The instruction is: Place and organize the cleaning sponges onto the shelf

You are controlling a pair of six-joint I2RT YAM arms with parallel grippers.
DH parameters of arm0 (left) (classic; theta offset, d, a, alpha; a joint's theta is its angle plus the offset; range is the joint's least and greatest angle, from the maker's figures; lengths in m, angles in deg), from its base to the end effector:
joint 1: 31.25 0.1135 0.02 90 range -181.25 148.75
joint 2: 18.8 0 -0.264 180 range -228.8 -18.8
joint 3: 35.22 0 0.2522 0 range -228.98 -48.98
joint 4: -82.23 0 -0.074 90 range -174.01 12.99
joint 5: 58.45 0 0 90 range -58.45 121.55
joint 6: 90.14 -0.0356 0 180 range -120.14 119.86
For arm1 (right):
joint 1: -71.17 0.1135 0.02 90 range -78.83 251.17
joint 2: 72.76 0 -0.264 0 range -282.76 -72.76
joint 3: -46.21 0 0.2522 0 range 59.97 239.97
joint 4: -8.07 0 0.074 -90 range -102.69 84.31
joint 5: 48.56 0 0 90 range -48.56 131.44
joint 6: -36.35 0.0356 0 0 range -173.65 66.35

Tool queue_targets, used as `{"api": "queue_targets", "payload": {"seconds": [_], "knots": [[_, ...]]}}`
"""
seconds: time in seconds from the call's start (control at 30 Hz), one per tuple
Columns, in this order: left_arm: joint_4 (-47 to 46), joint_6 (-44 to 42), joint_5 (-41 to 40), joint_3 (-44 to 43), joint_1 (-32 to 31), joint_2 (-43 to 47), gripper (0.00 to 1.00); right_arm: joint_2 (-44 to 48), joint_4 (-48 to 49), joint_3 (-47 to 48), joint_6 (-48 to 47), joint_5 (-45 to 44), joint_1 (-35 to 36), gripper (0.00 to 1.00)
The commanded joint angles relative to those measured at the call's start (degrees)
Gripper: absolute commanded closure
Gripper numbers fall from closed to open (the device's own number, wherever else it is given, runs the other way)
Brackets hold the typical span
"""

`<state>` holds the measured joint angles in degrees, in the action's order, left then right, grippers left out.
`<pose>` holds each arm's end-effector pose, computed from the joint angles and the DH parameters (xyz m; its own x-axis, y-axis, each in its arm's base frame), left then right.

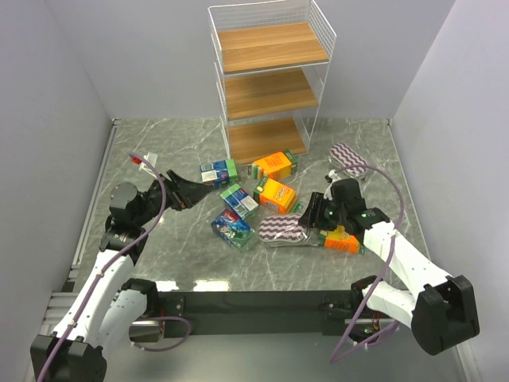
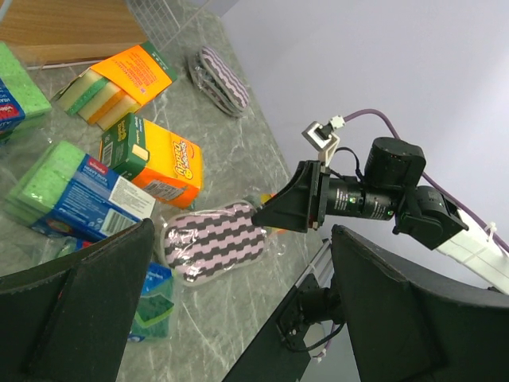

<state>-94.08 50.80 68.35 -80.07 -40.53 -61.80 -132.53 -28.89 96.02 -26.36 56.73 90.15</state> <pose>0.1756 -0.0503 0.2984 -0.5790 -0.5354 -0.6149 0.4291 0.4411 -0.7882 0.1950 0.0770 0.2188 -0.8357 0.1802 -0.5187 -0.1135 0.8675 0.4843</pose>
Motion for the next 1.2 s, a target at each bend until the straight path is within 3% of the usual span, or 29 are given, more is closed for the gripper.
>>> {"api": "queue_targets", "payload": {"seconds": [0.0,0.2,0.3,0.37,0.47,0.57,0.77,0.9,1.17], "knots": [[-2.8,0.5,0.6,0.5,-0.2,0.4,0.01,-0.8,0.4,2.2,-2.8,8.3,0.5,0.47],[-2.9,0.5,0.7,0.5,-0.2,0.3,0.01,-2.9,-1.0,3.6,-3.9,10.6,4.6,0.41],[-2.8,0.6,0.9,0.6,-0.2,0.4,0.01,-3.4,-3.0,5.8,-4.2,7.3,6.1,0.34],[-2.1,0.1,0.9,0.2,-0.2,0.5,0.01,-2.0,-7.0,7.4,-0.1,-8.5,6.2,0.17],[-1.0,-0.5,0.5,0.2,-0.2,1.3,0.0,2.4,-10.4,7.8,6.1,-25.2,4.6,0.07],[-1.3,-0.2,0.2,0.8,-0.1,2.0,0.0,6.5,-14.3,8.0,11.6,-37.7,2.8,0.04],[-1.7,-0.1,1.1,0.9,-0.2,1.6,0.01,11.0,-21.1,7.3,19.9,-50.0,-1.6,0.0],[-2.8,0.2,1.4,1.2,-0.2,1.3,0.01,14.9,-19.3,4.1,19.3,-47.6,-6.1,0.0],[-4.0,0.9,2.1,1.8,-0.2,0.1,0.01,19.1,-14.4,-0.4,15.1,-22.1,-6.2,0.06]]}}
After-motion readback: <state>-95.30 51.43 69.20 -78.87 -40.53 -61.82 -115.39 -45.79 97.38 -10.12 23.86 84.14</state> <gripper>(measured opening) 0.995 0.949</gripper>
